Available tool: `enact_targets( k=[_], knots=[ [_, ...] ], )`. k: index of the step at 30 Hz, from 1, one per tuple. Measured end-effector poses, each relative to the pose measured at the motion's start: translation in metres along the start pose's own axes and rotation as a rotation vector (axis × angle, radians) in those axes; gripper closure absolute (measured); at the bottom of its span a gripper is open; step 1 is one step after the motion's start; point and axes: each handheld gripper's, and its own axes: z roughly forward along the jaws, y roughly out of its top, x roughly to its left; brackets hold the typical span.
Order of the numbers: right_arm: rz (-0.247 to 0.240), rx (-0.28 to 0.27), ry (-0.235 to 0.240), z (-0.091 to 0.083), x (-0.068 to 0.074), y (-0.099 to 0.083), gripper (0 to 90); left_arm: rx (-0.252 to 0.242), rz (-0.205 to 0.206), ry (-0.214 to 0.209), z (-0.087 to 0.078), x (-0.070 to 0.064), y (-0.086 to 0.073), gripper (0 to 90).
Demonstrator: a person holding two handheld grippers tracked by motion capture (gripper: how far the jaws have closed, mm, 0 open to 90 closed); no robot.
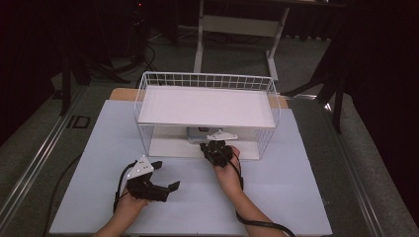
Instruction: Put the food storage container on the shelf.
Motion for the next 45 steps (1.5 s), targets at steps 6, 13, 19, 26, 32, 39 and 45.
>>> enact_targets(
  k=[6, 13, 19, 26, 32, 39, 45],
  knots=[
    [-0.006, 0.005, 0.021, -0.014, 0.003, -0.007, 82.4, -0.005, 0.002, -0.013, 0.0, -0.004, 0.003, 2.0],
    [-0.035, -0.019, 0.061, -0.038, 0.006, -0.014, 53.6, -0.028, -0.012, -0.086, 0.001, -0.007, 0.006, 2.0],
    [0.005, -0.035, 0.134, -0.052, 0.0, -0.022, 29.3, -0.014, 0.038, -0.093, 0.003, -0.013, 0.013, 2.0],
    [-0.018, -0.051, 0.164, -0.067, 0.001, -0.028, 16.4, -0.008, 0.043, -0.104, 0.003, -0.016, 0.018, 2.0],
    [-0.05, -0.063, 0.148, -0.074, 0.004, -0.032, 15.6, -0.002, 0.057, -0.111, 0.0, -0.018, 0.017, 2.0],
    [-0.032, -0.07, 0.16, -0.082, 0.002, -0.039, 15.8, 0.016, 0.057, -0.104, -0.005, -0.017, 0.011, 2.0],
    [-0.05, -0.072, 0.151, -0.093, 0.0, -0.044, 16.0, 0.021, 0.055, -0.106, -0.007, -0.018, 0.004, 2.0]
  ],
)
